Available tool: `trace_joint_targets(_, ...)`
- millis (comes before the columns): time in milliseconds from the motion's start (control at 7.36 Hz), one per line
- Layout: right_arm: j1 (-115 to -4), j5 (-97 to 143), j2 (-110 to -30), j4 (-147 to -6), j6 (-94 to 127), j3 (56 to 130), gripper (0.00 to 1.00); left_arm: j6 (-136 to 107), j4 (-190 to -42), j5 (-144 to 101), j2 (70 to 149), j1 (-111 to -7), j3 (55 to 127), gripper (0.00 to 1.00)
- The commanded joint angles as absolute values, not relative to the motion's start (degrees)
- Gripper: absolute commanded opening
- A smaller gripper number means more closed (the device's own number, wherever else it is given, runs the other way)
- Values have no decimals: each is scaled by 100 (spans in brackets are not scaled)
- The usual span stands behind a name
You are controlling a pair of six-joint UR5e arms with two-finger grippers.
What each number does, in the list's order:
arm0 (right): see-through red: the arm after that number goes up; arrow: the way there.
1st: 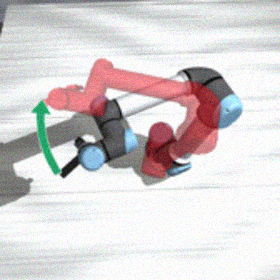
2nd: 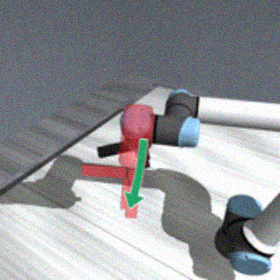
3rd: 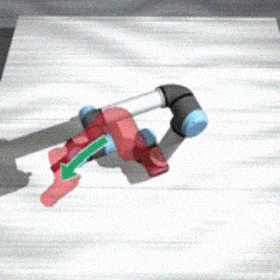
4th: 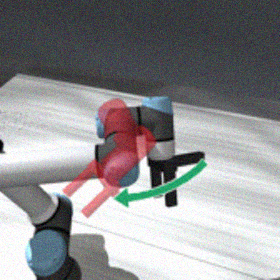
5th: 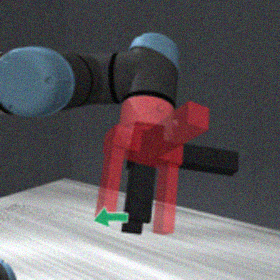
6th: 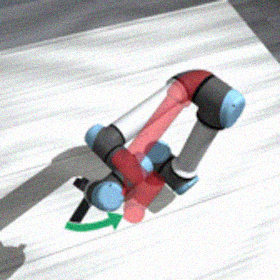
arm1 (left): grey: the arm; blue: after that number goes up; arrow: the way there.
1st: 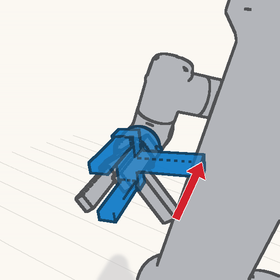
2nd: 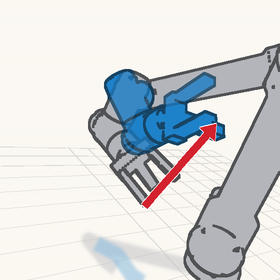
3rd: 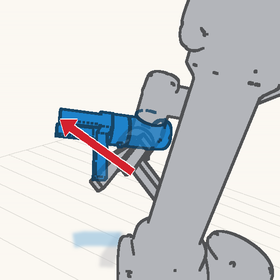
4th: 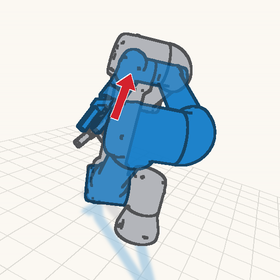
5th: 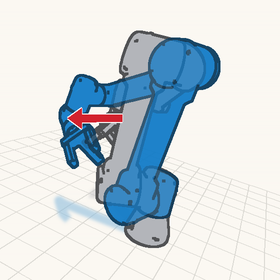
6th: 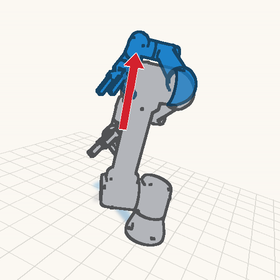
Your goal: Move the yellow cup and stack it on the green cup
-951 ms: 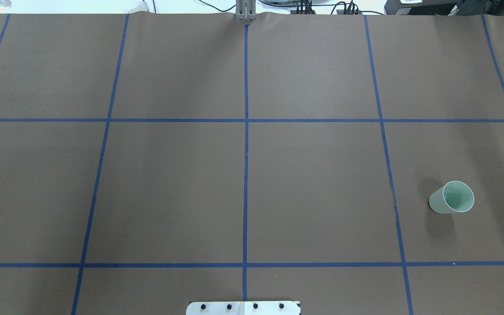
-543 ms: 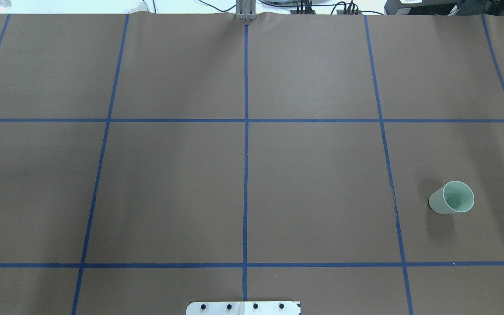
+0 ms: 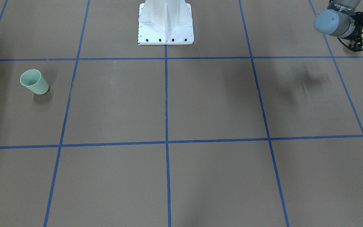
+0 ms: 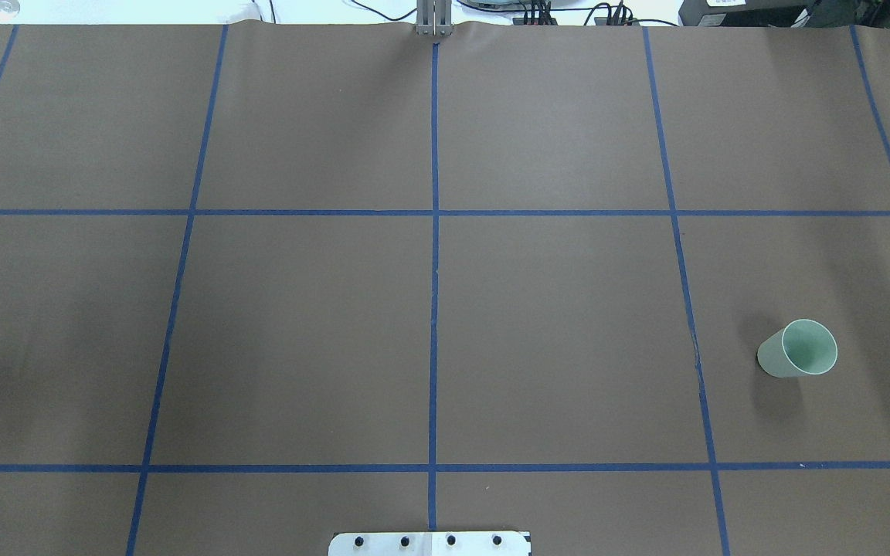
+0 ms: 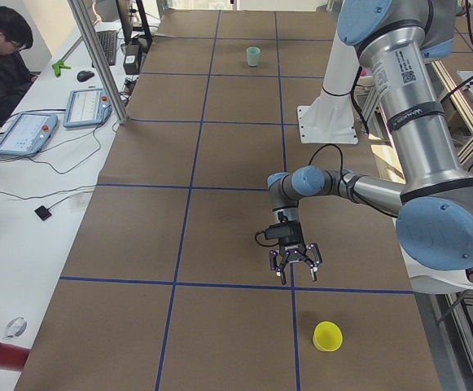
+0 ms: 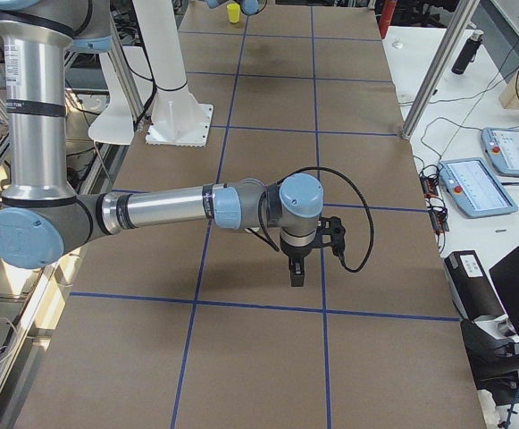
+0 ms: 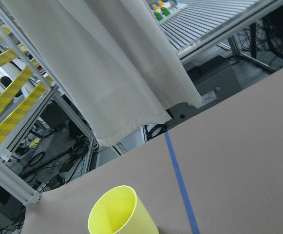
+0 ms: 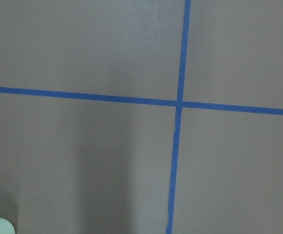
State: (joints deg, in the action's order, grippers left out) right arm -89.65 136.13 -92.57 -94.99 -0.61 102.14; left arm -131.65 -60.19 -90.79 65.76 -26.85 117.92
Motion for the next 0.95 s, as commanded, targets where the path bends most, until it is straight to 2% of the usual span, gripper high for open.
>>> trace_joint_targets(0,-8965,13658,-9281,-9501,-62,10222,100,-14550,-5801,-9464,6731,-1989,11236,100)
trace_joint_targets(272,-8965,13676,-9281,-9510,-62,10222,100,-14914,-5853,-9527,6908,-1899,10541,100)
trace_joint_targets(815,-8965,13755,-9281,-9501,-62,10222,100,-15221,-6205,-9536,7275,-1863,9653,100)
